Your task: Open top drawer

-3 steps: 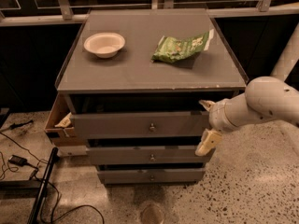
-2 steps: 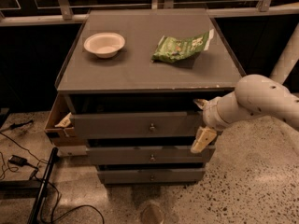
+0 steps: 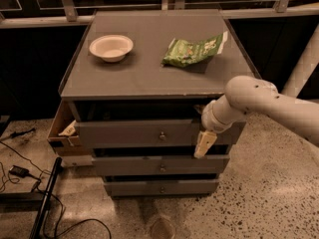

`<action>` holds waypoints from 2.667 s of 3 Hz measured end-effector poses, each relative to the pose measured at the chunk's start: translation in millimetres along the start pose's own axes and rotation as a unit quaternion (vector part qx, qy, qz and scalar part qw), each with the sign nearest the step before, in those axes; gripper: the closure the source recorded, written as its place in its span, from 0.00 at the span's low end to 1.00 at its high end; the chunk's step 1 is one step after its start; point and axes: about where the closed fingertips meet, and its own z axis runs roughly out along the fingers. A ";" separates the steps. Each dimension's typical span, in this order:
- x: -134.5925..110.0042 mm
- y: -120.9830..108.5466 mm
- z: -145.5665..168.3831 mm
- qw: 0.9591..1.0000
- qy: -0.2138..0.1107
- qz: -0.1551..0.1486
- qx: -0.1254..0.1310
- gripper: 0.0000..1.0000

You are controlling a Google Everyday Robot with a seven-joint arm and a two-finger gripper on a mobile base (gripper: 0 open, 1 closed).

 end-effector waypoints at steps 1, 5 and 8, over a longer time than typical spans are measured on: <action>-0.2 1.1 1.1 1.000 0.000 0.000 -0.003 0.00; 7.4 31.1 -9.6 0.997 0.020 0.015 -0.067 0.00; 1.1 68.8 -41.4 0.989 0.027 0.005 -0.146 0.00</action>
Offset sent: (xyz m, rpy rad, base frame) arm -0.0145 0.0011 -0.0048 -0.0090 0.0848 0.0270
